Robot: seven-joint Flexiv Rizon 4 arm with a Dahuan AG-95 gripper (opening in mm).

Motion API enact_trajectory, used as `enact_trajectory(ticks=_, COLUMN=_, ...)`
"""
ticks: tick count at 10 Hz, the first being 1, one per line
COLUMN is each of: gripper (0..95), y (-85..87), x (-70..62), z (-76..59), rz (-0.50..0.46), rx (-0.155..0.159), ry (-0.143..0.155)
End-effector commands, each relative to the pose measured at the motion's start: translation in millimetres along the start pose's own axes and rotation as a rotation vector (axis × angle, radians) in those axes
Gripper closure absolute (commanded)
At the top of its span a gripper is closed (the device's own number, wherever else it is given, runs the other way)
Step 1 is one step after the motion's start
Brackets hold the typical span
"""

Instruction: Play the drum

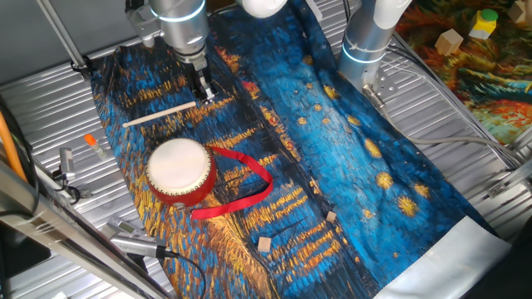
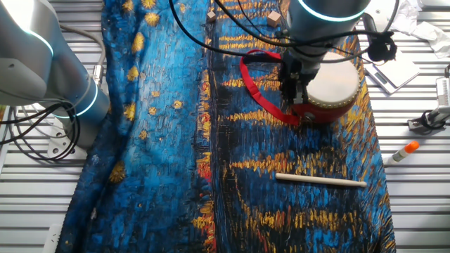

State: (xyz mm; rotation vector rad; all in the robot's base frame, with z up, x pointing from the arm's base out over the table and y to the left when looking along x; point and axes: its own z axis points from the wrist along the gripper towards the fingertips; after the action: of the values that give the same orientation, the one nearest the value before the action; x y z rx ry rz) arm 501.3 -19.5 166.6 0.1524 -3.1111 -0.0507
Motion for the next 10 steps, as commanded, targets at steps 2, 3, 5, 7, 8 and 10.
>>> enact_trajectory(ticks=2, gripper=95.0, y=5.4, x=-12.6, z=7.5, rz=0.006, rx=-0.005, ry=0.01)
enact_trajectory(ticks=3, gripper=95.0, y=16.5, x=-16.7, z=2.6, rz=0.034, rx=-0.005, ry=0.033)
enact_trajectory(ticks=5, gripper=95.0, y=45.5, x=-21.8, z=-9.9, rz=0.07, rx=0.009, ry=0.059)
enact_trajectory(ticks=7, gripper=95.0, y=51.0, x=-21.6, z=-16.2, rz=0.002, rx=0.005, ry=0.085)
enact_trajectory(ticks=8, gripper=95.0, y=51.6, x=-22.6, z=-16.2, rz=-0.053, rx=0.002, ry=0.09)
enact_trajectory(ticks=10, gripper=95.0, y=52.3, x=-23.3, z=-16.0, rz=-0.097, rx=0.007, ry=0.102)
